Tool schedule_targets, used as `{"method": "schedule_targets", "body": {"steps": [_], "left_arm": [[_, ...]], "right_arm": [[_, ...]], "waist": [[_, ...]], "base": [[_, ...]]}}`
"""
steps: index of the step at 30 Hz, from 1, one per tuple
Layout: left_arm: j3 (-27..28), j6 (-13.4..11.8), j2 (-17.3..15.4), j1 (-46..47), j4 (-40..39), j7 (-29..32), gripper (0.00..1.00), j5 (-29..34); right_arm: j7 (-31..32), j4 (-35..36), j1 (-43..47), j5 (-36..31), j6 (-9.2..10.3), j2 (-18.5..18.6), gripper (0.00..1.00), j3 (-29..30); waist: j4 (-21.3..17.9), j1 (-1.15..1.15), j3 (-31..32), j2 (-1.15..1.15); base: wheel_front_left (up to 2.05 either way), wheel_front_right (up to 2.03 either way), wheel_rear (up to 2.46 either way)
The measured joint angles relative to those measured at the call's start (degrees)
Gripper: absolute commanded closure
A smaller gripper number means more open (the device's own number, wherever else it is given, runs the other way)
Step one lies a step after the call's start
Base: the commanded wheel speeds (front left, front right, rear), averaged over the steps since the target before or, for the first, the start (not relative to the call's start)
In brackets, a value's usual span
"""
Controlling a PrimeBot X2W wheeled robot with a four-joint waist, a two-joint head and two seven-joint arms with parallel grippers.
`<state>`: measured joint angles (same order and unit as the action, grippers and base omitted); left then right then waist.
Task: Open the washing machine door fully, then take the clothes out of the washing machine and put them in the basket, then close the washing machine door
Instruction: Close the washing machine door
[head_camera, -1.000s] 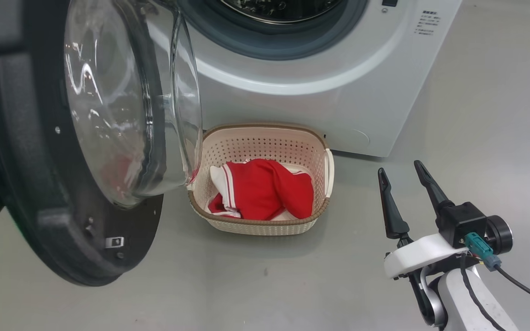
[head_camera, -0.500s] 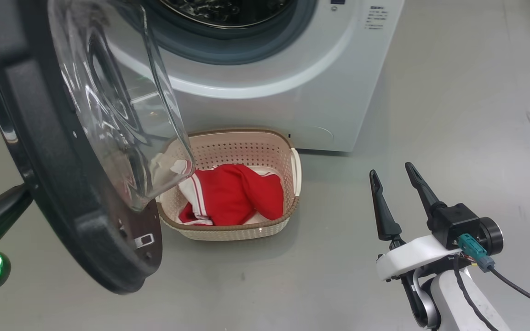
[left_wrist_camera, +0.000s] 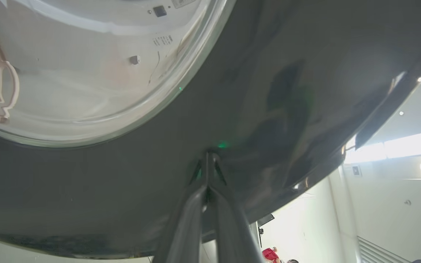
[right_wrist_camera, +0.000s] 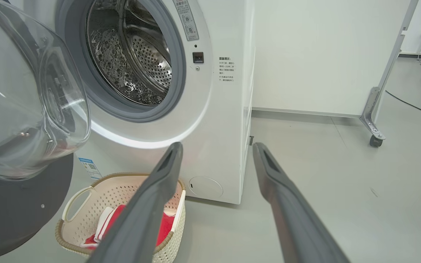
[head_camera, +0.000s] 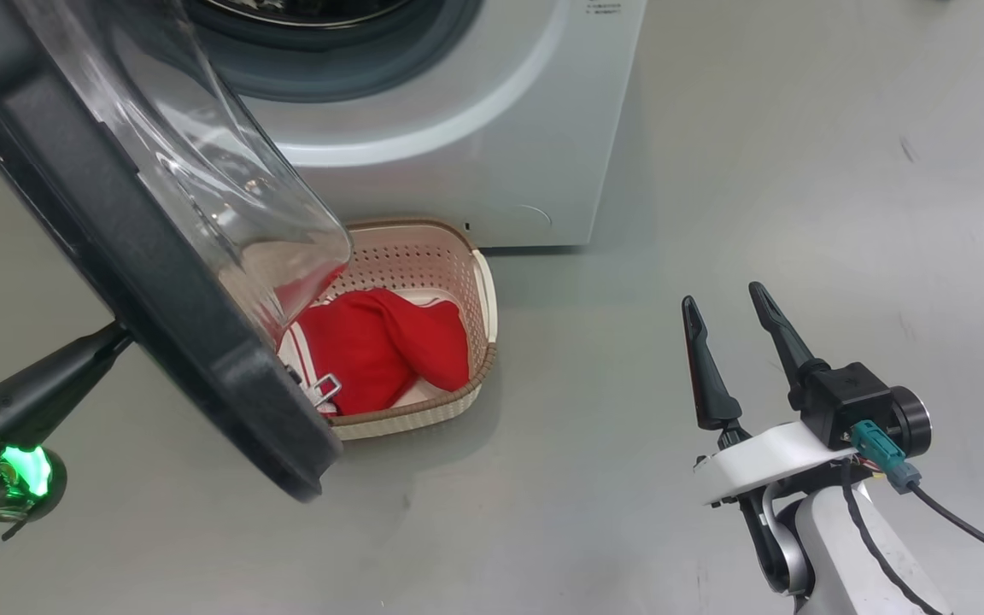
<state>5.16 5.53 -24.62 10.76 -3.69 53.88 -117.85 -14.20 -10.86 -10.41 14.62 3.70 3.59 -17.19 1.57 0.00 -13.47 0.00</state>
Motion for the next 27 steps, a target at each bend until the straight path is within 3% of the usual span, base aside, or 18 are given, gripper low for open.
{"method": "schedule_targets", "body": {"steps": [27], "left_arm": [[-2.5, -2.8, 2.7, 11.4, -2.7, -3.6, 1.0, 0.7]], "right_arm": [[-0.2, 2.7, -4.7, 0.8, 1.03, -0.3, 0.0, -1.6]], "waist": [[-10.3, 0.0, -9.2, 0.0]], "base": [[0.0, 0.0, 0.0]]}}
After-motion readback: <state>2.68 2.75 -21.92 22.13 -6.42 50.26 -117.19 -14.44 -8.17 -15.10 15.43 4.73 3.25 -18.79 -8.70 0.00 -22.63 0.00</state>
